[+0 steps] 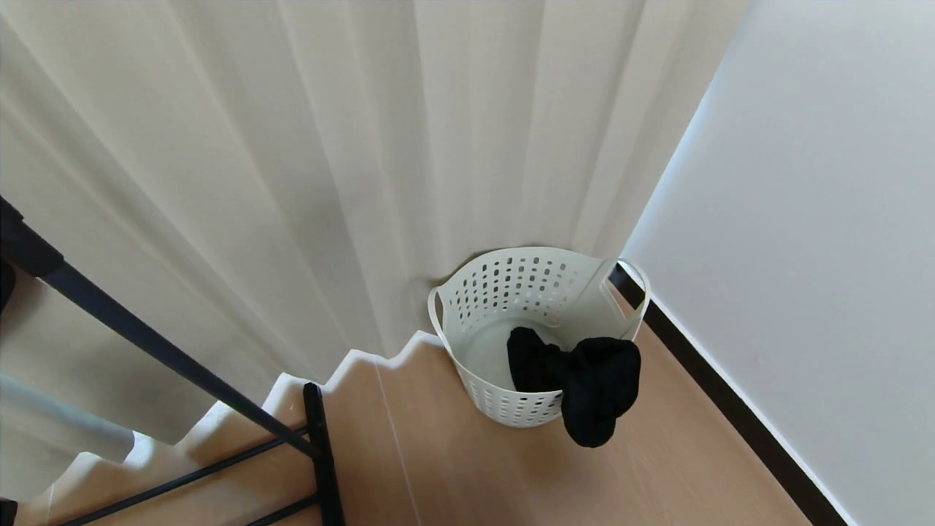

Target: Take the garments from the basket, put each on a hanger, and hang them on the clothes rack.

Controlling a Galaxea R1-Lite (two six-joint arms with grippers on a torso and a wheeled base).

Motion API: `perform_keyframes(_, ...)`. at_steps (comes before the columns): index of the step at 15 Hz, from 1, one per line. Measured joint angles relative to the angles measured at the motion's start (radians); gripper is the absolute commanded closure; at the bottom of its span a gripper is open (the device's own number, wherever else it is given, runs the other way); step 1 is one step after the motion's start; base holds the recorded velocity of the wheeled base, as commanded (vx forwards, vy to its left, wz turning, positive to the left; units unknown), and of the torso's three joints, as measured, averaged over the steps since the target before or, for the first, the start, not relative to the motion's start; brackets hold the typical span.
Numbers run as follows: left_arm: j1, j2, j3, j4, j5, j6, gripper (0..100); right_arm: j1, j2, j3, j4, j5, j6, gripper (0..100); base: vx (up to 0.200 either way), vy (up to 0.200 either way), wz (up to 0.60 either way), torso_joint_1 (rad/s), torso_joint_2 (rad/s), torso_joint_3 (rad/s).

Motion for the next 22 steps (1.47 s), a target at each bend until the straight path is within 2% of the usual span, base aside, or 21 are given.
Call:
perform_keyframes(14, 0.000, 0.002, 0.000, -0.001, 0.009, -0.005, 0, 0.000, 0.000, 0.000, -0.001, -0.005, 0.008, 0, 0.000, 0.000, 0.00, 0.001, 0.00, -0.194)
perform_keyframes(22, 0.000, 0.002, 0.000, -0.002, 0.016, -0.005, 0, 0.003, 0.005, 0.000, 0.006, -0.004, 0.004, 0, 0.000, 0.000, 0.00, 0.000, 0.00, -0.018)
